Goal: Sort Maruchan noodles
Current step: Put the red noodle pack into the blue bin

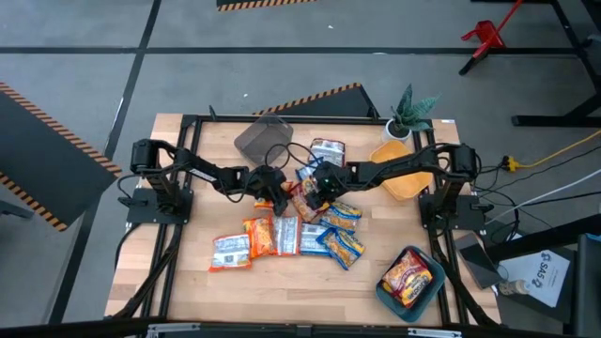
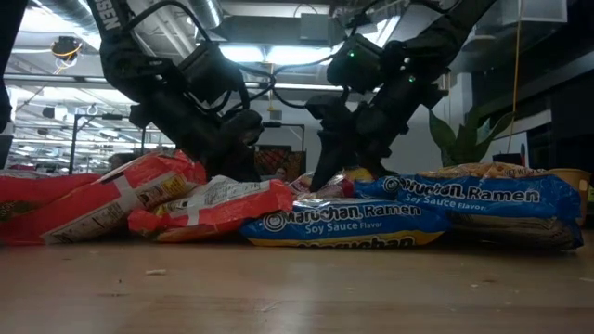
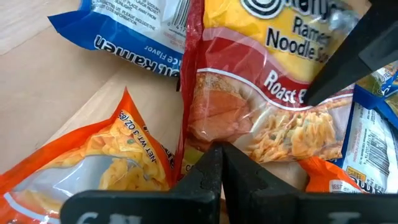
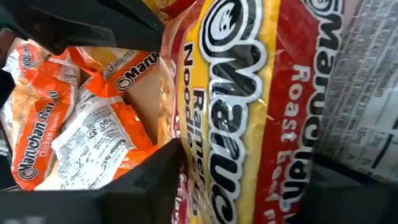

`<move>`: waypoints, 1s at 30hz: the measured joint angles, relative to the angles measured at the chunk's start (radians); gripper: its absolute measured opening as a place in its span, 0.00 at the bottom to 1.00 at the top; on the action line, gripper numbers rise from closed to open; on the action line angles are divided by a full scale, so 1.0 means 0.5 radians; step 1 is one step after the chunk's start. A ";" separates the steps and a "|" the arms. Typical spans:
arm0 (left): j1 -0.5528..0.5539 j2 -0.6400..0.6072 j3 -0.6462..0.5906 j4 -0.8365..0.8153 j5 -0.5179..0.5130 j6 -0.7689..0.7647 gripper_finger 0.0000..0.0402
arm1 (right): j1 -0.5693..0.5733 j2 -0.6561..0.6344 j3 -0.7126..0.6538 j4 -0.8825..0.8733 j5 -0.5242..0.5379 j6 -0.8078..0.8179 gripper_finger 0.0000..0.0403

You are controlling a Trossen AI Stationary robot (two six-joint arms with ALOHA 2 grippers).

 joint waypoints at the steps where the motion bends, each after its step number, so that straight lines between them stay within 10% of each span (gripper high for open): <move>1: 0.000 -0.004 0.000 0.005 0.012 -0.002 0.00 | -0.002 0.000 0.001 0.006 -0.021 0.000 0.39; 6: 0.002 -0.003 0.066 -0.022 0.127 -0.052 0.00 | -0.001 -0.004 0.005 0.032 -0.138 -0.002 0.23; 14: 0.005 -0.094 0.259 -0.354 0.422 -0.054 0.00 | -0.001 -0.038 0.007 0.044 -0.238 -0.015 0.24; 24: 0.058 -0.730 0.391 -0.900 0.450 -0.005 0.00 | -0.005 -0.282 0.012 -0.028 -0.248 -0.096 0.22; 30: 0.064 -1.104 0.393 -0.928 0.396 -0.105 0.00 | -0.001 -0.583 0.013 -0.423 -0.614 -0.398 0.24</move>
